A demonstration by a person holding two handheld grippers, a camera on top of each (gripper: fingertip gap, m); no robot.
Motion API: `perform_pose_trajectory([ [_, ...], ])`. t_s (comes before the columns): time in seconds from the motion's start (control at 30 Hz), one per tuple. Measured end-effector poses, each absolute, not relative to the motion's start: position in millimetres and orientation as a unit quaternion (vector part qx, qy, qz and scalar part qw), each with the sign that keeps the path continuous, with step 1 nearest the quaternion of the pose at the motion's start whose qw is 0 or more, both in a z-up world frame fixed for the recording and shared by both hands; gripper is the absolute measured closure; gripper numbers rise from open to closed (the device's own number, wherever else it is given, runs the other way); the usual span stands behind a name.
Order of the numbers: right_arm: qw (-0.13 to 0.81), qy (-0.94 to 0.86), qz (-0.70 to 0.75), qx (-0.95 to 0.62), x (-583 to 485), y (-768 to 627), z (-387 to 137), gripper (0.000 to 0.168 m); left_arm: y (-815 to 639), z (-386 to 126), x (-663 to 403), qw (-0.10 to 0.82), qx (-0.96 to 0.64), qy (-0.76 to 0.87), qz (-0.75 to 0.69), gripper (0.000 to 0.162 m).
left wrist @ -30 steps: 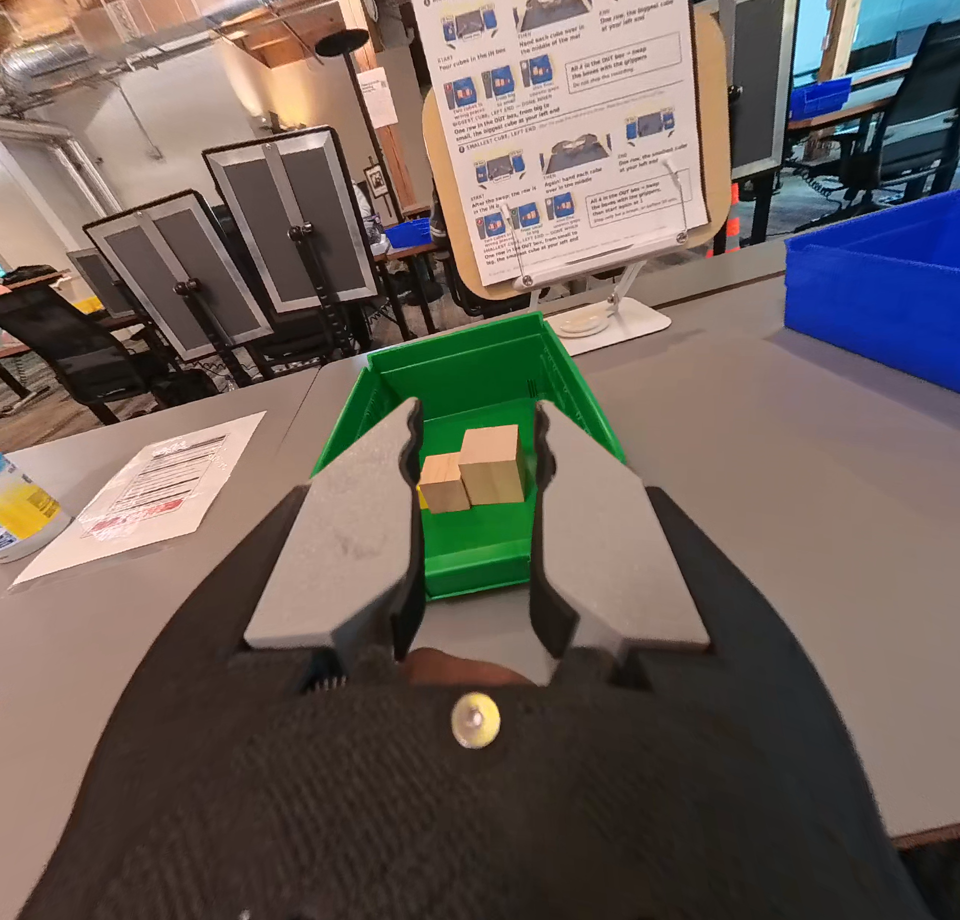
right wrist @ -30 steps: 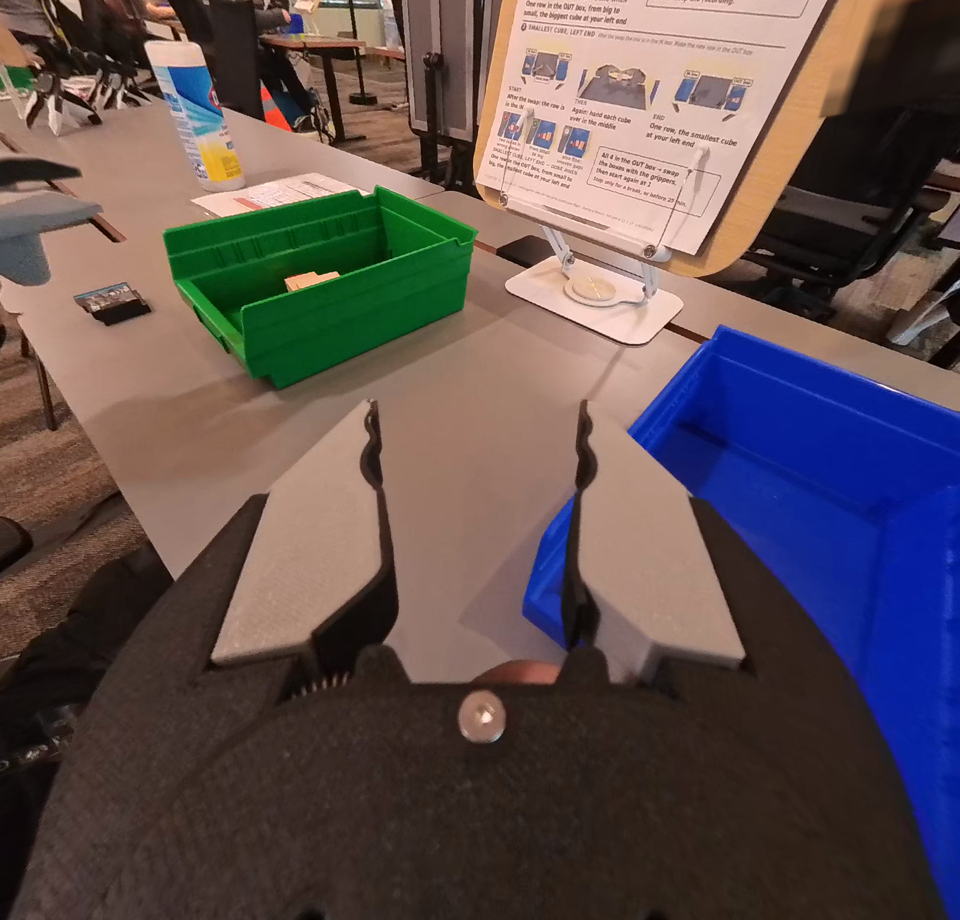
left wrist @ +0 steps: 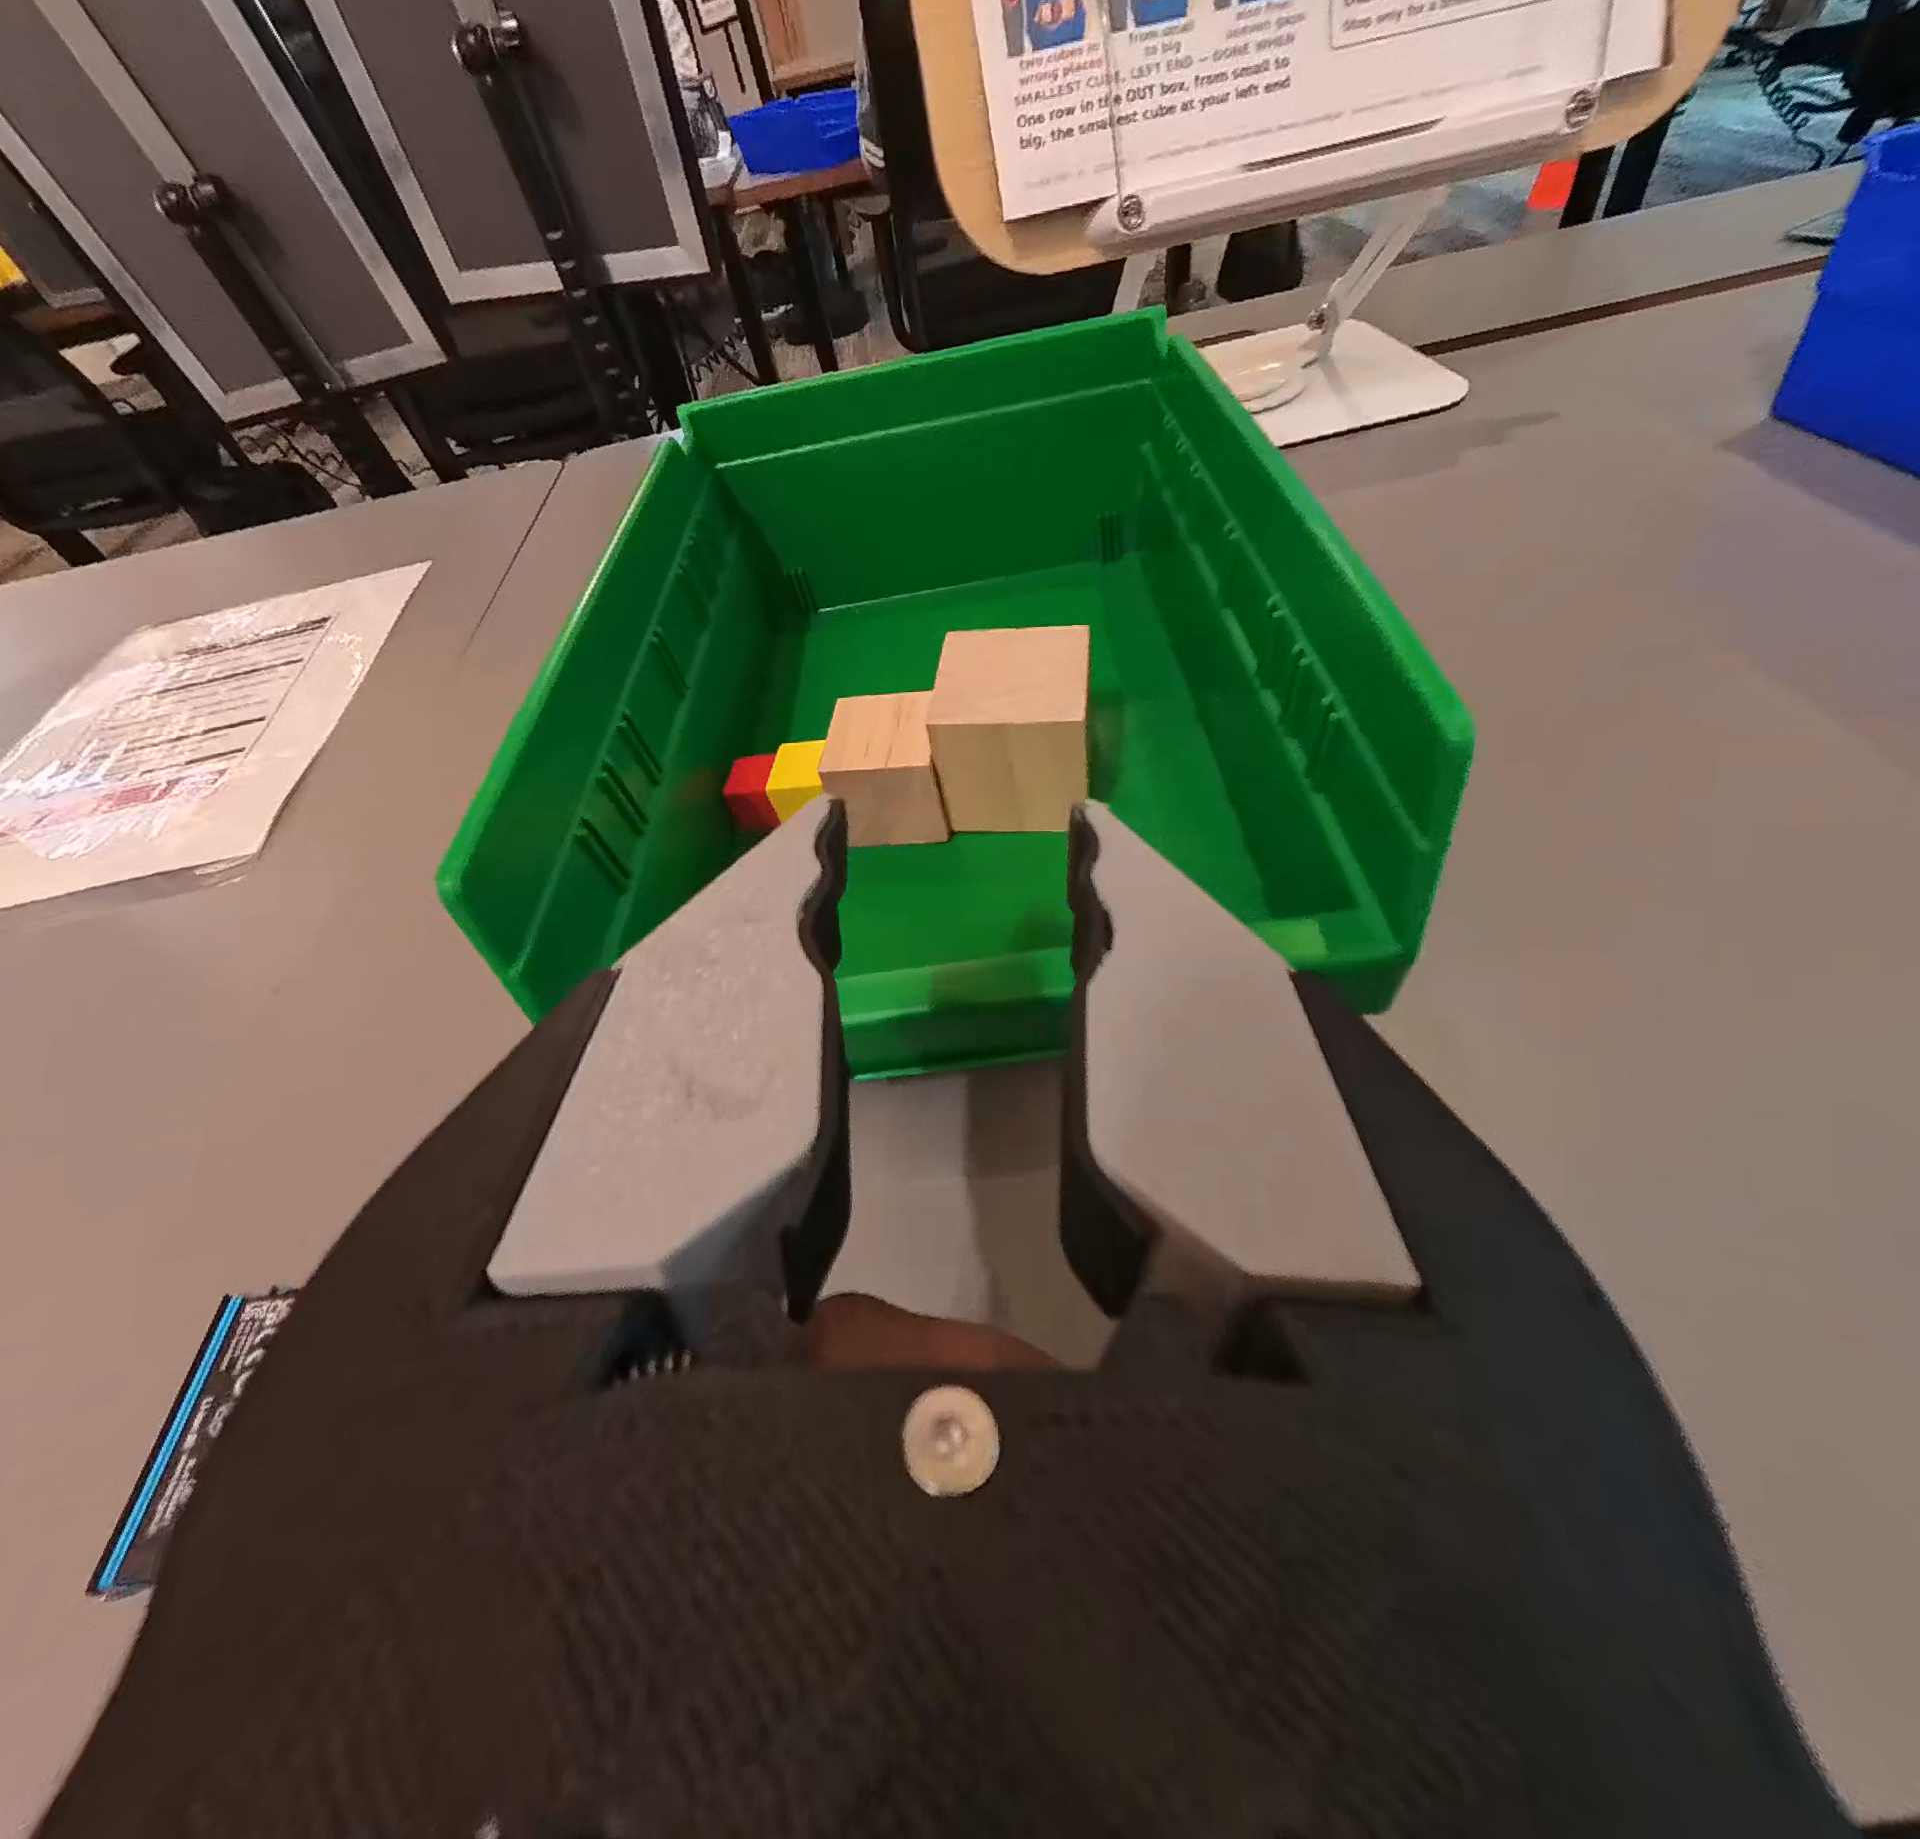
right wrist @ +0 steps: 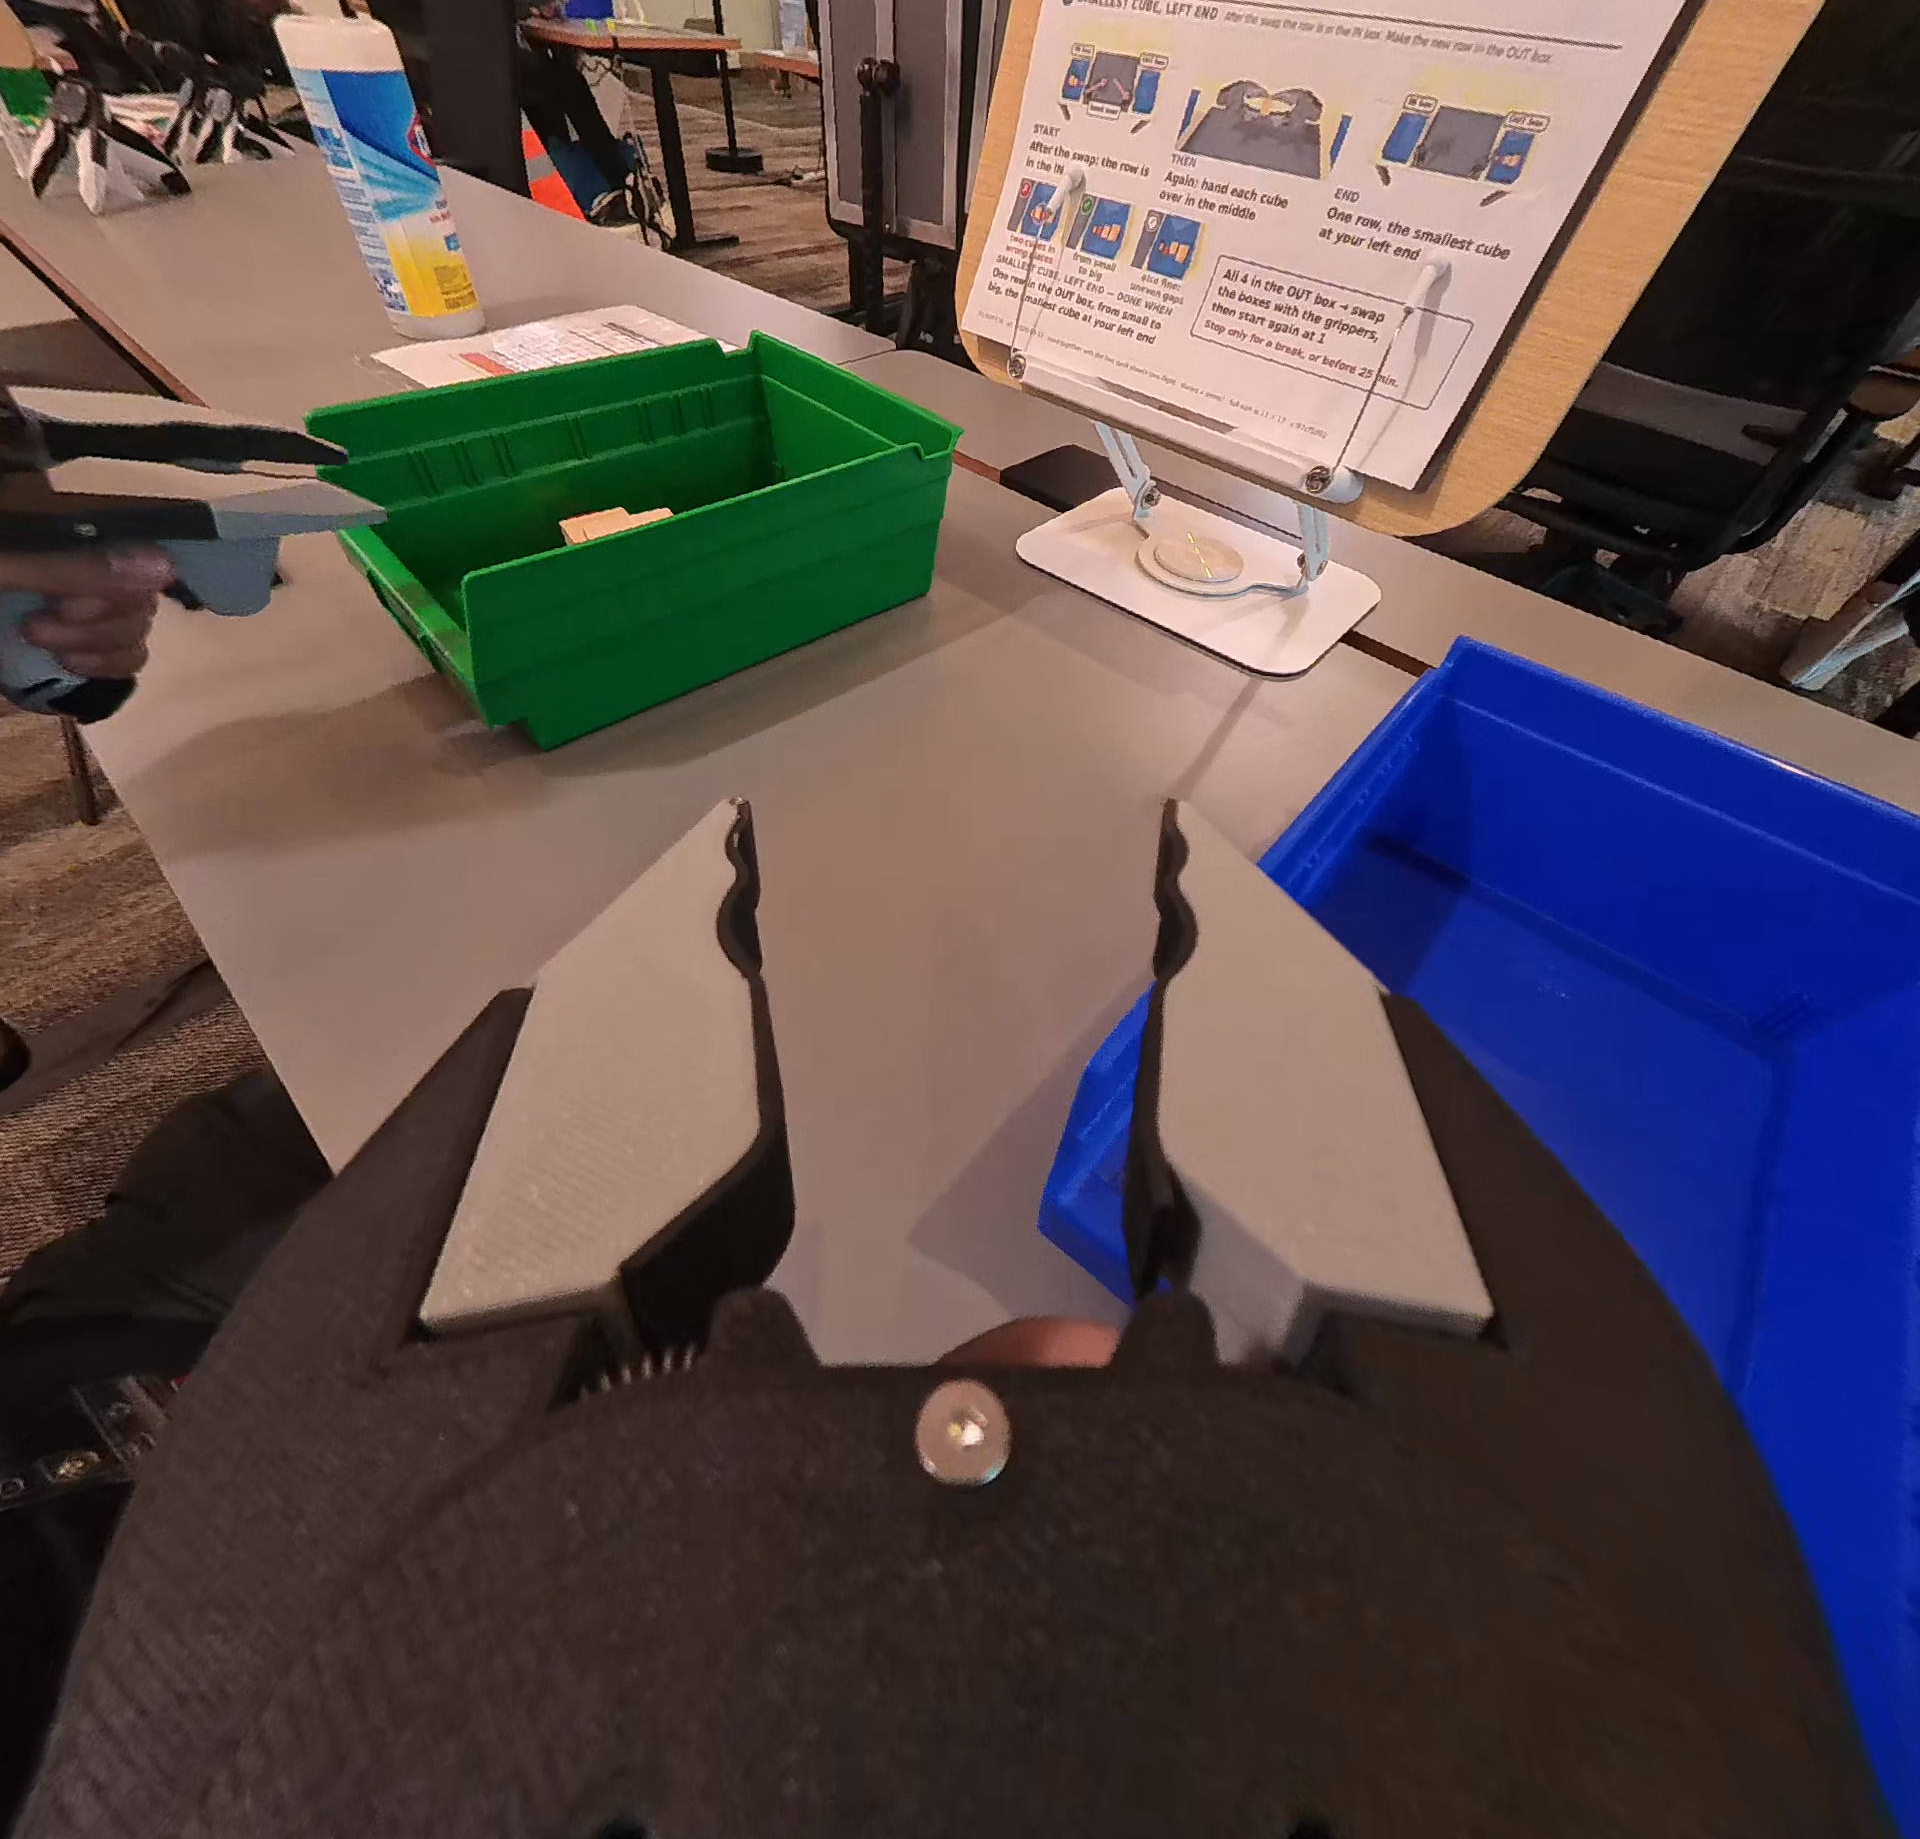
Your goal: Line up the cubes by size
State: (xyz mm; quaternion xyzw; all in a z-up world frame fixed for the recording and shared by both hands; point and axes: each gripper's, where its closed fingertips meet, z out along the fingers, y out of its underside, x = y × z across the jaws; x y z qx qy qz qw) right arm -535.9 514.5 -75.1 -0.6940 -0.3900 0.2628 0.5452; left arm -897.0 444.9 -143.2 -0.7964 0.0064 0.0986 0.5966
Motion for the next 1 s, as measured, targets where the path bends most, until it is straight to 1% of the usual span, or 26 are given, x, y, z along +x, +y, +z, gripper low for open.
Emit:
perform_pose_trajectory([
  [0.43, 0.545, -0.393, 0.26, -0.693, -534, 514, -76, 0.093, 485, -164, -915, 0.55, -0.829, 0.015, 0.101, 0.121],
  [0.77, 0.564, -0.392, 0.26, -0.679, -531, 509, -64, 0.093, 512, -183, -936, 0.465, -0.878, 0.036, 0.112, 0.119],
  [0.83, 0.569, -0.39, 0.259, -0.676, -528, 509, -61, 0.093, 514, -189, -939, 0.435, -0.89, 0.056, 0.121, 0.125],
  [0.87, 0.57, -0.388, 0.26, -0.676, -527, 509, -59, 0.093, 515, -191, -940, 0.421, -0.896, 0.065, 0.125, 0.133],
  [0.93, 0.57, -0.386, 0.264, -0.676, -525, 509, -58, 0.093, 517, -197, -941, 0.388, -0.909, 0.086, 0.124, 0.157],
  [0.97, 0.57, -0.385, 0.265, -0.676, -524, 510, -58, 0.093, 517, -201, -939, 0.369, -0.917, 0.096, 0.119, 0.162],
  [1.0, 0.57, -0.384, 0.265, -0.676, -523, 510, -58, 0.093, 517, -205, -936, 0.348, -0.924, 0.109, 0.111, 0.162],
])
